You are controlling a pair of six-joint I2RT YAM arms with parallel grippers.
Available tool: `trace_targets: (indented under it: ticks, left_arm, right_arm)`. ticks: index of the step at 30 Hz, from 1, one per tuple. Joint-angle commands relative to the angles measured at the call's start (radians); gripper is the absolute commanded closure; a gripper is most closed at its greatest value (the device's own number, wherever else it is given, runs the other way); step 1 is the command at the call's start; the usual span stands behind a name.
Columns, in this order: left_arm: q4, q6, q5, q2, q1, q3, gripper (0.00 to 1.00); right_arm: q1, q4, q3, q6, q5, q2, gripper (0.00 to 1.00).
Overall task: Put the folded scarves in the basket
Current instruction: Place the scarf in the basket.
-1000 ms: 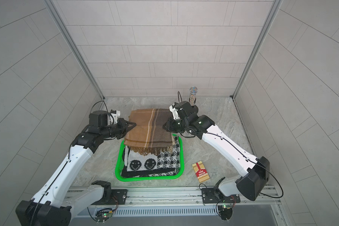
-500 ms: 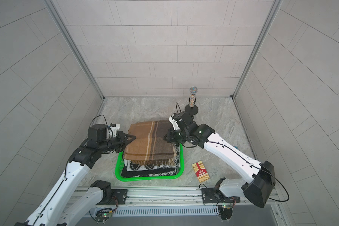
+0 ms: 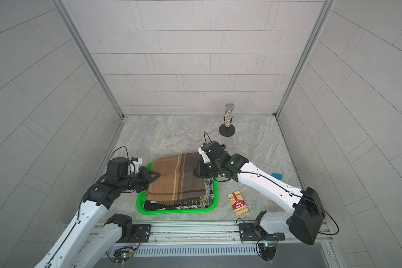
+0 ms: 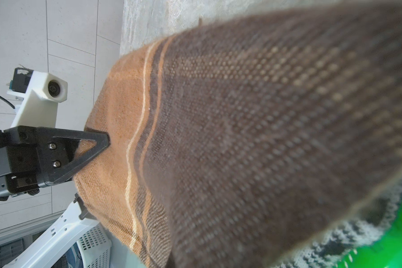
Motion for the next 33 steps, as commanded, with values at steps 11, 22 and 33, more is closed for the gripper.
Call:
trace_targets:
  ticks: [11,22,33]
  left_arm:
    - [-0.035,0.126,-0.153,0.029,0.003,-0.090,0.79]
    - [-0.075,0.165,-0.234,0.045,0.004,-0.079,0.80]
    - [-0.108,0.155,-0.311,0.049,0.003,-0.035,0.76]
  right_arm:
    - [-0.003,0.029,-0.110,-0.007,0.076,0.088,1.00]
    - [-0.004,0.012,-0.116,-0.009,0.117,0.109,0.67]
    - [-0.021,-0.067,-0.142,-0.022,0.194,0.003,0.54]
